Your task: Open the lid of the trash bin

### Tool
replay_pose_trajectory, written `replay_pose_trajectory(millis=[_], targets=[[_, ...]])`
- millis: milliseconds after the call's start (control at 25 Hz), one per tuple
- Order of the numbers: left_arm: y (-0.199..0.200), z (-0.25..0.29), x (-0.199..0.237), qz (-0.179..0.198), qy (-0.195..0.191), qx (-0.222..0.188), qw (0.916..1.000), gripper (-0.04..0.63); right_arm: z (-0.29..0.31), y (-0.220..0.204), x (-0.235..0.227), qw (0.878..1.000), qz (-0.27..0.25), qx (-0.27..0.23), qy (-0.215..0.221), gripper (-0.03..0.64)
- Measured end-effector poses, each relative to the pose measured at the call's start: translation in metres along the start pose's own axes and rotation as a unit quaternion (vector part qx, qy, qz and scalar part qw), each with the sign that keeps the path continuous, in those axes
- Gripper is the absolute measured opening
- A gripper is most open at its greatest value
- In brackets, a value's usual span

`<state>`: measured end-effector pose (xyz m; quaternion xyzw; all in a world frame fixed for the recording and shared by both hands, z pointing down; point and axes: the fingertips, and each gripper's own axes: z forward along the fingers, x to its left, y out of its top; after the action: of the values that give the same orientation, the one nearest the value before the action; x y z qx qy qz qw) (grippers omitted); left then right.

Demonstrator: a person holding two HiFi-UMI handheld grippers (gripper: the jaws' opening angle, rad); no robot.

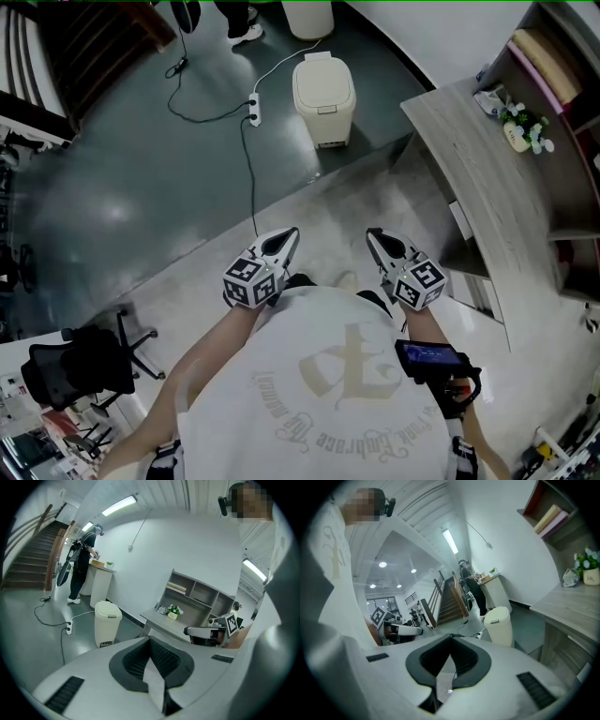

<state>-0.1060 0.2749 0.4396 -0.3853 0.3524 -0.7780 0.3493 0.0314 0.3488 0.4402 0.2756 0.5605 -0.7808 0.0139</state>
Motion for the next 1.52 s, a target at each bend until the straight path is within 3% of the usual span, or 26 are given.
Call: replay_pose_trajectory(millis=[520,840,1520], targets=[[-0.007,-0.003,-0.009,-0.003,0.021,0.001,0.9998,0.012,-0.004,-0.007,-0.007,1.000,-0.001,0.015,0.018,0.003],[0.001,0.020,0.012,-0.004,0.000,0.004,1.0000,0.012,0.024,0.005,-0.018,1.000,-0.014,0.020,0.013,0.003],[0.078,0.084,0.120,-0.011,-0.066,0.002,0.9978,0.012,0.128,0.061,-0.051,0.997,-0.036,0.041,-0.046,0.005]])
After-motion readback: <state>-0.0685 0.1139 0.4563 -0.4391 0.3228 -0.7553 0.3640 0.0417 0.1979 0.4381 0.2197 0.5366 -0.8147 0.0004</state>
